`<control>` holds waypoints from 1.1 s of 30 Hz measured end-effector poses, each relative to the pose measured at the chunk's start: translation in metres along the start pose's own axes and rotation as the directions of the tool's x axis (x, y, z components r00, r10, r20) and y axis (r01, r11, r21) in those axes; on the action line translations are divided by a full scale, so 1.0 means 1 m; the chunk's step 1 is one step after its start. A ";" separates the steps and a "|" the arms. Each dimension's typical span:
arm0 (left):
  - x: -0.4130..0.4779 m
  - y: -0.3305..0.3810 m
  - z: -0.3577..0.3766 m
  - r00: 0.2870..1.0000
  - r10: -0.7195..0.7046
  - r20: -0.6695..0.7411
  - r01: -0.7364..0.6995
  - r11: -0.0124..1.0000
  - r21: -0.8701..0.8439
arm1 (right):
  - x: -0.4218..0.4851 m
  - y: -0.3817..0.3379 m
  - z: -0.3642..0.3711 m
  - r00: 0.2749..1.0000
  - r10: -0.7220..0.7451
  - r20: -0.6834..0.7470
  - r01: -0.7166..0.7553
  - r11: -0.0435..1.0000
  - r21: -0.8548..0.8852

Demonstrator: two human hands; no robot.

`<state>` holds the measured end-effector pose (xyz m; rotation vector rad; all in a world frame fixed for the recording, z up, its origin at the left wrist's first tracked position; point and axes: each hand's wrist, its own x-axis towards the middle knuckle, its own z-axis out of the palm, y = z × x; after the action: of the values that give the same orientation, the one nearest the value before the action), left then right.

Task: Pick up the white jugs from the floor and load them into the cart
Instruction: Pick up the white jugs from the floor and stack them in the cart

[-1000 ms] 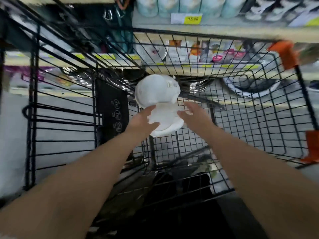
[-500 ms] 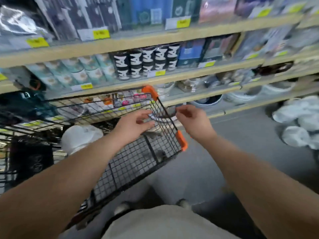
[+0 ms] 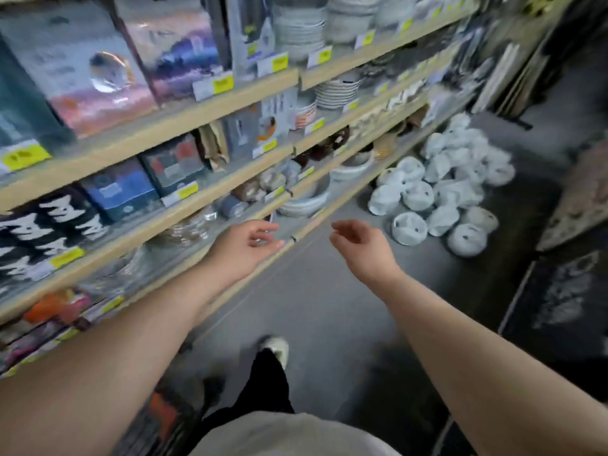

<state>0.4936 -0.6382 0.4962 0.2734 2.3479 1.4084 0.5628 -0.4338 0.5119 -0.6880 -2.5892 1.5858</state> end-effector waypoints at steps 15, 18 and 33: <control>0.290 0.152 0.132 0.914 0.191 0.357 -0.255 0.956 0.143 | 0.199 0.051 -0.161 0.877 0.278 -0.391 -0.229 0.959 0.169; 0.336 0.169 0.173 0.897 0.178 0.404 -0.264 0.950 0.167 | 0.243 0.075 -0.196 0.871 0.299 -0.391 -0.253 0.953 0.166; 0.545 0.243 0.320 0.957 0.000 0.289 -0.051 0.985 0.168 | 0.504 0.140 -0.370 0.946 0.286 -0.153 -0.291 0.957 -0.006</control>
<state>0.1275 -0.0708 0.4514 0.5230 2.2298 1.0902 0.2496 0.1232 0.4689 -1.1887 -2.4958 1.4958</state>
